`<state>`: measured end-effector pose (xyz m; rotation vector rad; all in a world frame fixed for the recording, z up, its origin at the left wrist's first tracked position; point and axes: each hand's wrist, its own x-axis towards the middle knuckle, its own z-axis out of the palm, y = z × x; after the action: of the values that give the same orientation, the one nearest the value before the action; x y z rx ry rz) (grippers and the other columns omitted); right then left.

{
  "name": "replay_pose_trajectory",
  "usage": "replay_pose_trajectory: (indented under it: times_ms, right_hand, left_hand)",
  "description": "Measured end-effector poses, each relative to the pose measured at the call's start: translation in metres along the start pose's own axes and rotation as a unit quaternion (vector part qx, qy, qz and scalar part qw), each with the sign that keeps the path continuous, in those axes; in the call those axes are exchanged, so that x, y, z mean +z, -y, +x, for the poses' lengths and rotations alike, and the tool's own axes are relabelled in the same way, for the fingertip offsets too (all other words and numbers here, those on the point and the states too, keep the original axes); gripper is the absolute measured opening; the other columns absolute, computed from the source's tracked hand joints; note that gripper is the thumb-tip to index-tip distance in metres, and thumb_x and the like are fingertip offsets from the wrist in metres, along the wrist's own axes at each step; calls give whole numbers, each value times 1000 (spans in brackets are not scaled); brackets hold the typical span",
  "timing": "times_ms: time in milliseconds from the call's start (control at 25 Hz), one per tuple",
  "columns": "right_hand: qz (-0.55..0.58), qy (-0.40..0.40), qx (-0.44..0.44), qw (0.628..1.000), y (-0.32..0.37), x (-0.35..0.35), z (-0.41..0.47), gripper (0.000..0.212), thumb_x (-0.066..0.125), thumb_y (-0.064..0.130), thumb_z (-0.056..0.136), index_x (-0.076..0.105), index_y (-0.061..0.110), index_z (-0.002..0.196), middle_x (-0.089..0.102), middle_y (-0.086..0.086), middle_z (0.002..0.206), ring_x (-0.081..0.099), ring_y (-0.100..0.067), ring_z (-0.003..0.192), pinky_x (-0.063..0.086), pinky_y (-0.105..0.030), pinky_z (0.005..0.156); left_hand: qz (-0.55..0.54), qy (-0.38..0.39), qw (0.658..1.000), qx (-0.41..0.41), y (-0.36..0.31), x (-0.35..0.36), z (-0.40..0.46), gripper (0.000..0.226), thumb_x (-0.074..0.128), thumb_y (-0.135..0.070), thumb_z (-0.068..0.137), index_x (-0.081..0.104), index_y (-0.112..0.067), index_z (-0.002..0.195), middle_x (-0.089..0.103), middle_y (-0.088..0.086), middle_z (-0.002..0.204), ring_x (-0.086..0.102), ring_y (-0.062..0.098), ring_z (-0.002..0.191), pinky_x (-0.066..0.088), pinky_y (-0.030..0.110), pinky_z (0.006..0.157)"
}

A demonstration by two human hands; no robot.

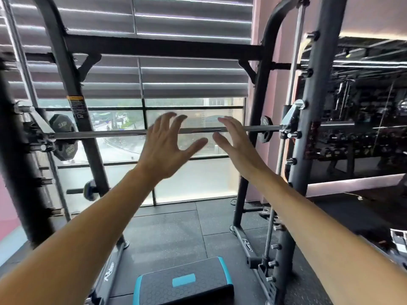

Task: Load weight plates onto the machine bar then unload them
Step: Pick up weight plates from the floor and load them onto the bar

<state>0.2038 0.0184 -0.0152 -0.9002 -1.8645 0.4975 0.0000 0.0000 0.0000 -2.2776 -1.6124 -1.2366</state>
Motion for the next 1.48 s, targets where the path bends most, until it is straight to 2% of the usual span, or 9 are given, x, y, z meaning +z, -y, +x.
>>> replay_pose_trajectory:
  times_ms: [40, 120, 240, 400, 480, 680, 800, 1000, 1480]
  right_hand:
    - [-84, -14, -13, 996, -6, -19, -10, 83, 38, 74, 90, 21, 30, 158, 9, 14, 166, 7, 0, 151, 13, -35, 120]
    - [-240, -47, -41, 969, -35, -63, -27, 94, 36, 75, 88, -1, 27, 160, -13, 15, 166, -15, 0, 150, -1, -34, 121]
    - [-362, -66, -43, 929, -76, -132, -58, 104, 25, 83, 85, -10, 20, 159, -18, 6, 166, -19, -7, 151, -5, -42, 123]
    - [-469, -67, 7, 881, -137, -233, -114, 114, 13, 89, 79, -8, 11, 159, -16, -1, 167, -18, -12, 152, -6, -44, 123]
    - [-484, -71, 40, 871, -162, -275, -143, 116, 13, 91, 78, -5, 9, 159, -16, -1, 167, -17, -12, 153, 1, -52, 124]
    - [-538, -84, 112, 831, -211, -363, -200, 116, 13, 91, 80, 5, 6, 159, -4, -3, 169, -10, -14, 154, 14, -56, 123]
    - [-549, -93, 148, 817, -237, -401, -227, 113, 19, 89, 82, 3, 8, 159, -4, -3, 169, -9, -15, 154, 14, -54, 123]
    - [-559, -77, 200, 801, -297, -442, -248, 116, 14, 91, 79, 0, 8, 159, -6, -3, 169, -10, -14, 154, 14, -55, 123]
    - [-559, -10, 247, 791, -524, -565, -142, 118, 11, 91, 77, -2, 7, 159, -6, -4, 168, -11, -15, 154, 13, -55, 123]
  left_hand:
    - [107, -30, 992, 64, -17, 18, 2, 97, 24, -85, 83, 31, -19, 154, 26, 10, 161, 21, 28, 151, 19, 51, 122]
    - [218, -56, 964, 140, -55, 55, 6, 102, 17, -85, 86, 6, -16, 160, 0, 10, 168, -3, 25, 155, 5, 52, 125]
    - [254, -69, 950, 167, -104, 112, 14, 107, 12, -86, 85, -1, -11, 160, -9, 11, 167, -9, 24, 155, 5, 53, 124]
    - [249, -38, 949, 188, -183, 200, 23, 109, 13, -88, 84, 0, -10, 160, -9, 12, 167, -9, 25, 155, 4, 53, 124]
    - [228, -26, 952, 200, -221, 240, 23, 109, 17, -88, 84, 1, -10, 160, -7, 12, 168, -8, 26, 155, 5, 53, 124]
    - [194, 16, 962, 194, -299, 326, 24, 116, 13, -91, 79, 11, -7, 159, 4, 17, 167, 1, 33, 155, 8, 55, 123]
    - [184, 33, 959, 215, -331, 374, 27, 117, 13, -91, 79, 15, -5, 158, 8, 16, 167, 5, 33, 155, 10, 55, 123]
    - [146, 54, 960, 233, -357, 459, 40, 119, 12, -92, 80, 17, -1, 157, 11, 14, 167, 7, 30, 155, 12, 53, 124]
    - [110, 122, 965, 202, -378, 697, 188, 122, 3, -93, 78, 8, -2, 158, 2, 14, 167, -2, 28, 155, 8, 52, 125]
